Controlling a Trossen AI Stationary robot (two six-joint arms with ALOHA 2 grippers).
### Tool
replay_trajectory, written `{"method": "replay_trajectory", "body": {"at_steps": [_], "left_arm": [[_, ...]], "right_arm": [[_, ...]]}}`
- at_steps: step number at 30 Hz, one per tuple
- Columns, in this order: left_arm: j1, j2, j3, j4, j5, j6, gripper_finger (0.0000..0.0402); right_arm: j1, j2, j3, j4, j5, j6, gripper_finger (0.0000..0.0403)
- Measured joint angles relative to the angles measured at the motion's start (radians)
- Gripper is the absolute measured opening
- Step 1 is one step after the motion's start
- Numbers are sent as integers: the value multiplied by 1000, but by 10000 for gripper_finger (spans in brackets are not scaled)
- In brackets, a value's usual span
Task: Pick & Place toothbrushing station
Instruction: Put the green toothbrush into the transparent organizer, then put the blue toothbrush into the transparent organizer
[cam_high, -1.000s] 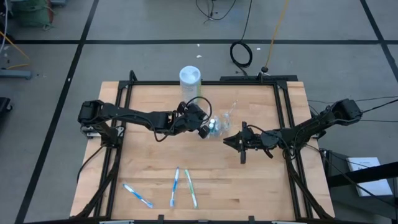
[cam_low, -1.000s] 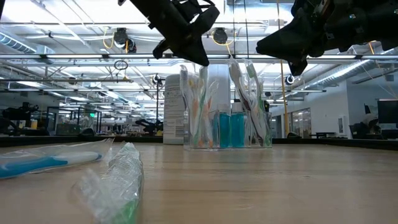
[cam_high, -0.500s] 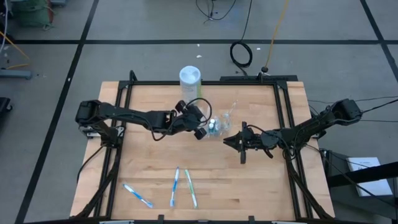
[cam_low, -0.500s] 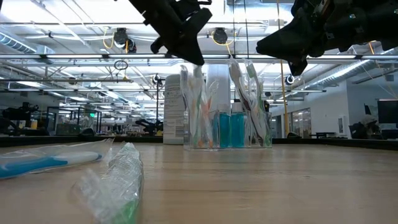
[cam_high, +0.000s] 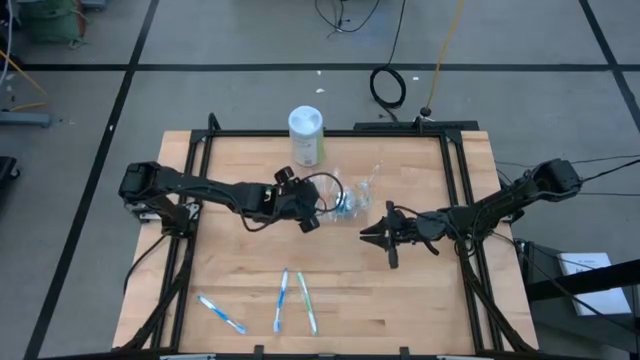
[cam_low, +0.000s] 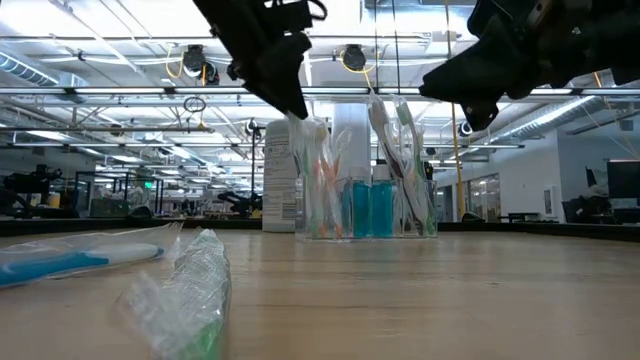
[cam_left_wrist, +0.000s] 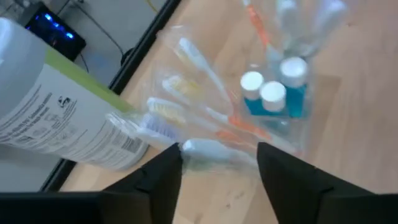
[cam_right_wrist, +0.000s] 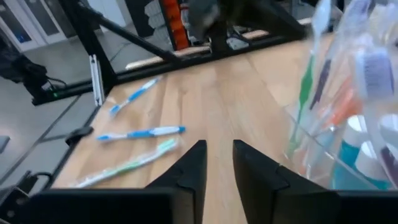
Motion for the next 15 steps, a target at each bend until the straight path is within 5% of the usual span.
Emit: {"method": "replay_trajectory", "body": {"at_steps": [10,15], "left_arm": [[-54,-117,9,-116,-13,38,259],[-89,-142,11,-214,97,-6,249]], "right_arm": [[-8,20,0,-3,4,-6,132],[-8,20,0,3,4,-44,141]]}}
